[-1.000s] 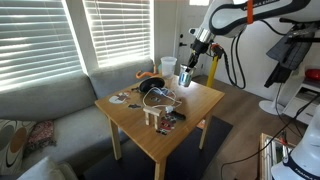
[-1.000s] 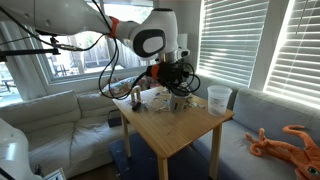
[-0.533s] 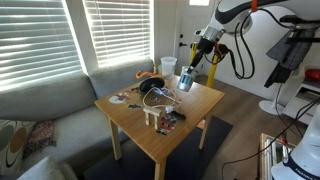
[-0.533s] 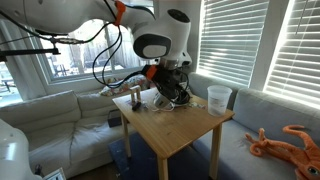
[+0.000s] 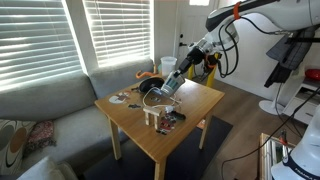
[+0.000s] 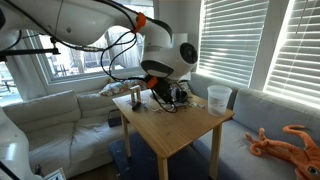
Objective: Lay down the silver cup, then move the transparent cup
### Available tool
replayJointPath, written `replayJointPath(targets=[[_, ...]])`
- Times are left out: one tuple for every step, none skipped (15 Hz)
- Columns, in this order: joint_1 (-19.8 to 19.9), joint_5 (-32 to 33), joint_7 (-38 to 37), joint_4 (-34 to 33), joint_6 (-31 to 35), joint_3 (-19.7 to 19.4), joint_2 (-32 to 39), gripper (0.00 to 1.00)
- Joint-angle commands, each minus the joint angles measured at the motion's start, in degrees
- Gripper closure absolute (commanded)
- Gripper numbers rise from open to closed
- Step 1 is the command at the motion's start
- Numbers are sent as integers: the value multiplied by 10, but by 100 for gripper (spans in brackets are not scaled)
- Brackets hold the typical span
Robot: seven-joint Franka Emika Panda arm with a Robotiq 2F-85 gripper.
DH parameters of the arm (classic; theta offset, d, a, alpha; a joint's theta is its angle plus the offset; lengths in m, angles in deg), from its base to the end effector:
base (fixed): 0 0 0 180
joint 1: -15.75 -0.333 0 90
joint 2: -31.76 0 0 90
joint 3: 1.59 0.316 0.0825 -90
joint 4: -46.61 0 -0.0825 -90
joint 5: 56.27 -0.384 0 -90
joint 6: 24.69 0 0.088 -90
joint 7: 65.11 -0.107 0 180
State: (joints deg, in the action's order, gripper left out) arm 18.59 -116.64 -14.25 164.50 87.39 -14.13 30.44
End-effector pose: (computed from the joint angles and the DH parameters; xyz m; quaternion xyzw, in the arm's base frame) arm 0.5453 -0.0911 0.4691 -0.8847 -0.0656 -0.2225 0.4044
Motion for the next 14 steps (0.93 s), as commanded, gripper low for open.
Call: replayJointPath(targets=[[12,-84,30,-2,0,27,35,99],[13,-99,32,-5,-1,32,48,99],[13,-111,34,-5,3,36,55,99],[12,-123,34,-7,7,41,64,99],[12,-135,37,-7,13,44,70,99],[12,-146,40,-8,16,47,76,99],[12,-155,43,-7,25,50,82,99],[12,-164,44,-7,31,52,87,99],[12,-172,47,-6,39,53,92,99],[13,-176,46,-6,42,54,96,99],[13,-180,47,-6,44,54,100,99],[13,-180,44,-6,43,54,104,99],[14,-181,43,-6,40,55,107,99],[15,-180,44,-6,36,55,108,99]])
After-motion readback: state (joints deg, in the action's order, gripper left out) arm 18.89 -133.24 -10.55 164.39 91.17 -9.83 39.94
